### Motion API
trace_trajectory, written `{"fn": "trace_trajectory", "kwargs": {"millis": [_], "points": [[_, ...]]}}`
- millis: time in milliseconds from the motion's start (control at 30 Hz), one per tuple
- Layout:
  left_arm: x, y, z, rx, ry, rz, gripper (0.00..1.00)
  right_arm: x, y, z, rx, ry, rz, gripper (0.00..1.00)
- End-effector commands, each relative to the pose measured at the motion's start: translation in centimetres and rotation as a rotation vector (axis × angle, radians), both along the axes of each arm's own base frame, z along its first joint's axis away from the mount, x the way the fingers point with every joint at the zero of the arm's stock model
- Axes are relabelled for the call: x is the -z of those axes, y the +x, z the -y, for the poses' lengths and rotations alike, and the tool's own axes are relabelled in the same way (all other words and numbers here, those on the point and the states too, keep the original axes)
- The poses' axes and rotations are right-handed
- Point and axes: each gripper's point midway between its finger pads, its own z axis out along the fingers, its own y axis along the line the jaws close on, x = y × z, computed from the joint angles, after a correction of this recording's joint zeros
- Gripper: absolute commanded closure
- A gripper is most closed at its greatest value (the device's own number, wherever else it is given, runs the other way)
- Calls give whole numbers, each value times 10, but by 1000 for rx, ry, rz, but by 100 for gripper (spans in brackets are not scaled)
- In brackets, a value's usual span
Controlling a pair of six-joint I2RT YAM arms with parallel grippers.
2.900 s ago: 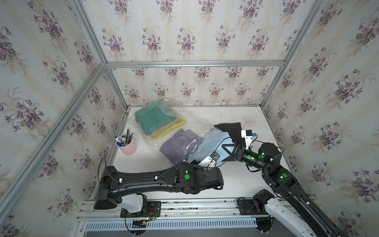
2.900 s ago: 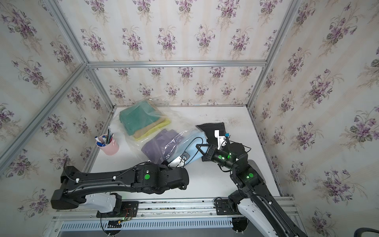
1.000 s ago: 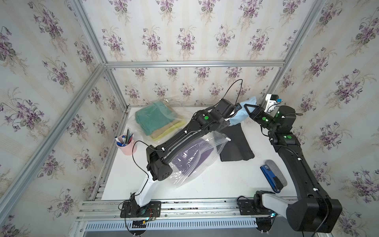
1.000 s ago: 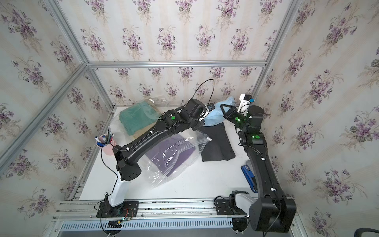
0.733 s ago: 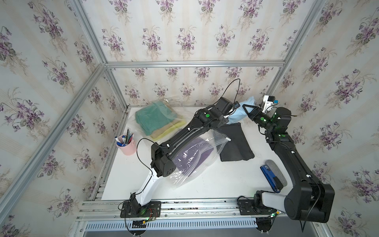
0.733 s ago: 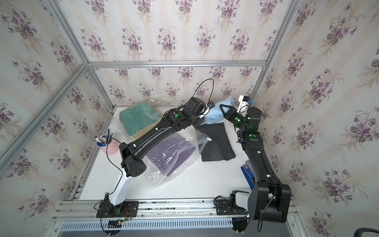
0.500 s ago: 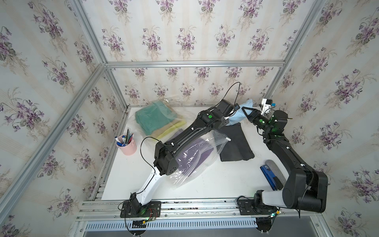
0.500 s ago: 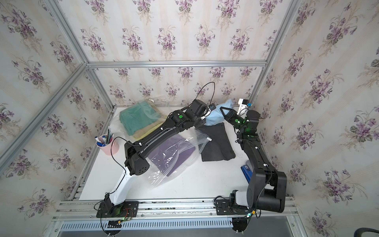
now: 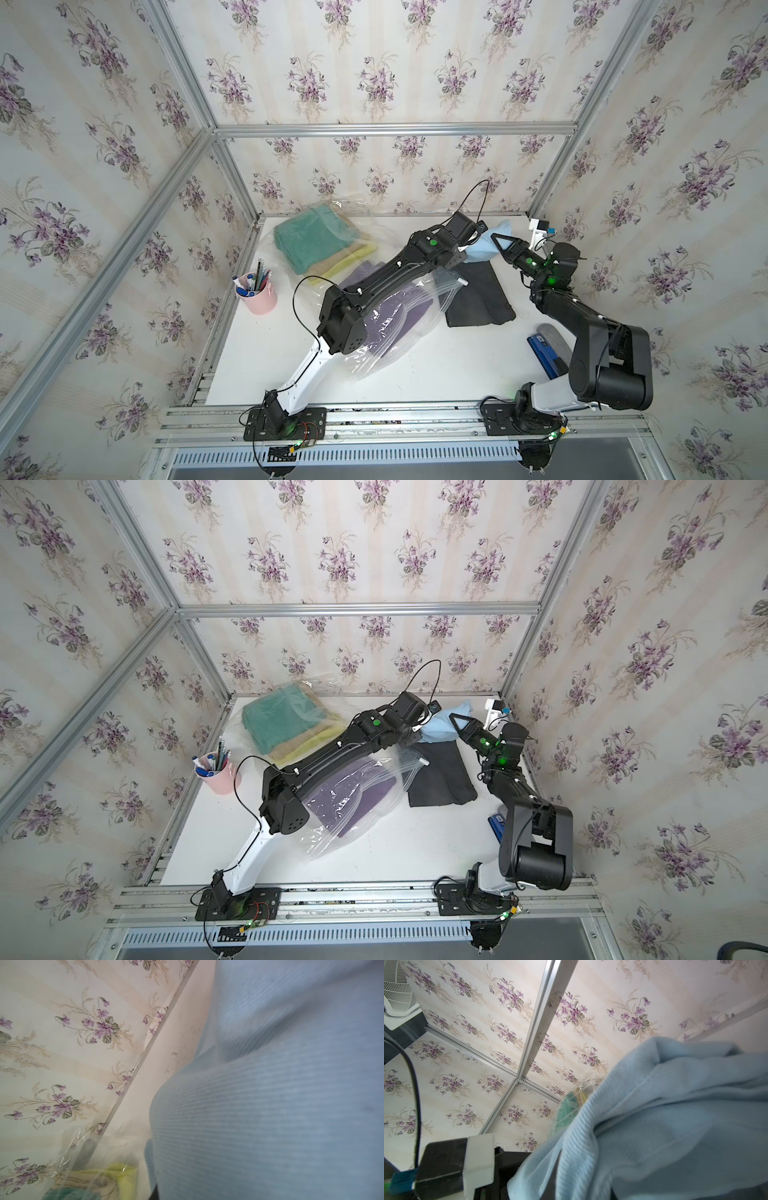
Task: Take the trousers out of the vacuum bag
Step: Place the trousers at the center of the board.
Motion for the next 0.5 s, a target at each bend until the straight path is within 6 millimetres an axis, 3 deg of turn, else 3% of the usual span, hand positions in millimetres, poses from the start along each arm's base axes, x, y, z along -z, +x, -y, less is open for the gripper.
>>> {"fn": "trace_trajectory", "kwargs": {"millis": [0, 200, 467], "points": [[-8, -4, 10, -22, -96, 0, 87, -1, -14, -2, -28, 7, 43, 100], [24, -37, 15, 0, -58, -36, 82, 44, -36, 6, 47, -46, -136, 100], [72, -77, 15, 10, -29, -132, 63, 91, -58, 22, 161, -123, -342, 96]]}}
